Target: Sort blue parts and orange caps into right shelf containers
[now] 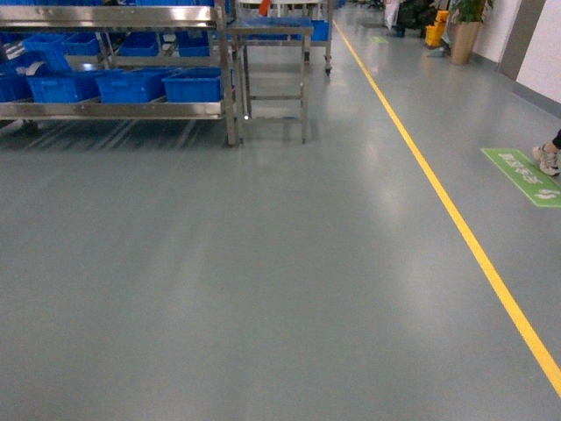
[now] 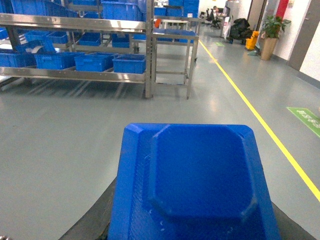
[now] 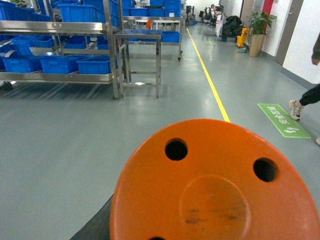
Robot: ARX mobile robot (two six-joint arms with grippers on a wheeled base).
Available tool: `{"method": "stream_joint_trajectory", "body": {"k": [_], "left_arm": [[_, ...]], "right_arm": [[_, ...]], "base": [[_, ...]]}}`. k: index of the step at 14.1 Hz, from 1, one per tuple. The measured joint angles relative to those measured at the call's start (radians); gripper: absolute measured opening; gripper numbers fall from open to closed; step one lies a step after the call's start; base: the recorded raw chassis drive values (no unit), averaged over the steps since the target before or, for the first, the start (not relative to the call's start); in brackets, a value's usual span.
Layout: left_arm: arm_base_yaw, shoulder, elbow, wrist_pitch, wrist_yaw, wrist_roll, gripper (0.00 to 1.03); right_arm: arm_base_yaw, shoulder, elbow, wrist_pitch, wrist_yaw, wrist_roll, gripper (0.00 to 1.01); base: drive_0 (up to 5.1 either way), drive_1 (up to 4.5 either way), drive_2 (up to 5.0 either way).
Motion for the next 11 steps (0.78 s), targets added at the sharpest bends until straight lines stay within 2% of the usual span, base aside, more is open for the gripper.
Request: {"method": "stream_joint_trajectory", "body": {"k": [11], "left_arm": [[0.000,0.000,0.000,0.001,0.000,0.000,0.42]], "right_arm": [[0.000,0.000,0.000,-0.003,0.000,0.000,0.45]], "base": [[-0.1,4.04,-4.3]]}}
